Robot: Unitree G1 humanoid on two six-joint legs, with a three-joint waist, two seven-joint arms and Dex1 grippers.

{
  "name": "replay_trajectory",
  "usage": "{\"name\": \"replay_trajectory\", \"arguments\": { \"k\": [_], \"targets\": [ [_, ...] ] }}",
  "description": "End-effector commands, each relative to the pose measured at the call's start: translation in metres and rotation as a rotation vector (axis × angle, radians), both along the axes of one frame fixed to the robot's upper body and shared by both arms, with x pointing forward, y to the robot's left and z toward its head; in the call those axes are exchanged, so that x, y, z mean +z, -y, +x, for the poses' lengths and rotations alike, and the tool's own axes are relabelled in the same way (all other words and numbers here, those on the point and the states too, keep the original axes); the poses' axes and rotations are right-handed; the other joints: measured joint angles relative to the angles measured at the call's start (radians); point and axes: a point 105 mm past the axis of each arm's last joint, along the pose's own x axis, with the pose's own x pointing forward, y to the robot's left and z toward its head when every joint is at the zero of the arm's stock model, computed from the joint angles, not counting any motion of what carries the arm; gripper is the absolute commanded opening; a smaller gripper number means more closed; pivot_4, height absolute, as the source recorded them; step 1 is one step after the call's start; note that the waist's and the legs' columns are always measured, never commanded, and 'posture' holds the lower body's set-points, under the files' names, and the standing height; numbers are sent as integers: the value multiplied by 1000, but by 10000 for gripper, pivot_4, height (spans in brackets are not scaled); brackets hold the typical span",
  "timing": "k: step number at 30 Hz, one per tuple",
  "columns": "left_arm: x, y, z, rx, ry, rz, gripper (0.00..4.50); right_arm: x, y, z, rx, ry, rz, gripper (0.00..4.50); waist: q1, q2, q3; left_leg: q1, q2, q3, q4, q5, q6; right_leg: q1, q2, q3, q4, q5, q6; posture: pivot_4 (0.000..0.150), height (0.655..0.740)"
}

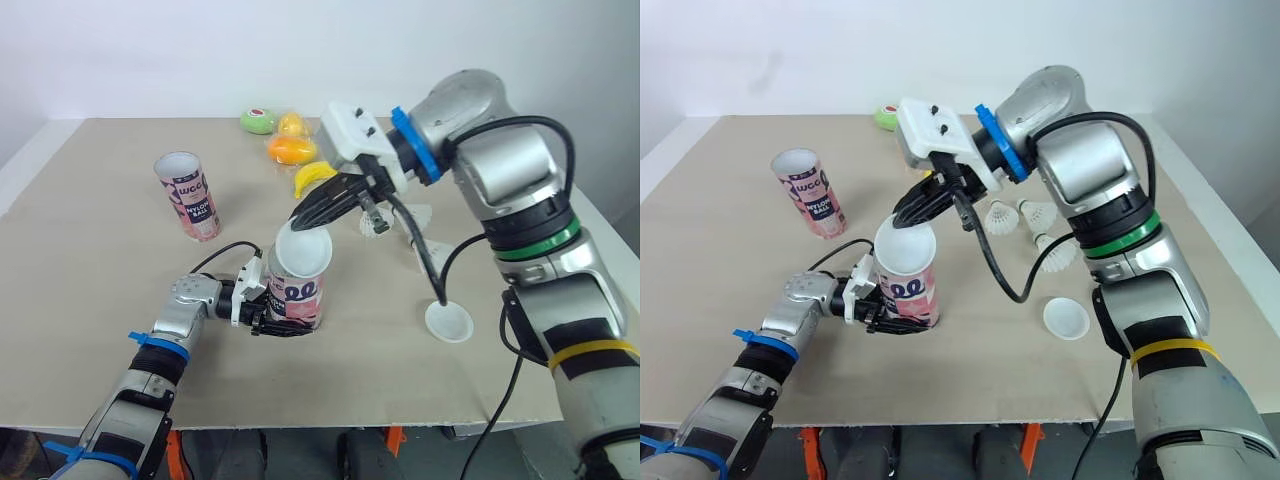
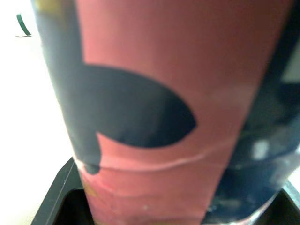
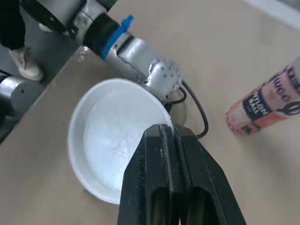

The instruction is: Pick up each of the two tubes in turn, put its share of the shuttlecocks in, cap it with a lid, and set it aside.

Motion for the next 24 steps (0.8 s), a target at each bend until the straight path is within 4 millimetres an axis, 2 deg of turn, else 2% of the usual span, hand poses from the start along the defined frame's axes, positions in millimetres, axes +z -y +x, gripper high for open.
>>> {"name": "replay_trajectory", "arguments": {
  "k": [1,8,17,20,24],
  "targets": [
    [-22,0,-10,-26,-50,86,27876,6,-3,0,48,63,-52,646,0,0,0,0,0,0,0,0,0,0,0,0,0,0,0,1500,6895],
    [-22,0,-10,-18,-46,86,27876,-7,-4,-9,93,10,-102,646,0,0,0,0,0,0,-1,0,0,0,0,0,0,0,0,1500,6895],
    [-23,0,-9,-13,-49,86,27876,-8,-2,-9,90,-47,-127,646,0,0,0,0,0,0,-1,0,0,0,0,0,0,-1,-1,1500,6895],
    [-23,1,-9,-13,-48,84,27876,-2,-5,-5,78,-45,-113,646,0,0,0,0,0,0,-1,0,0,0,0,0,0,-1,-1,1500,6895],
    [-23,1,-9,-12,-49,83,27876,23,-9,1,57,-32,-54,646,-1,0,0,0,0,0,-1,0,0,-1,0,0,0,-1,-1,1500,6895]
  ]
}}
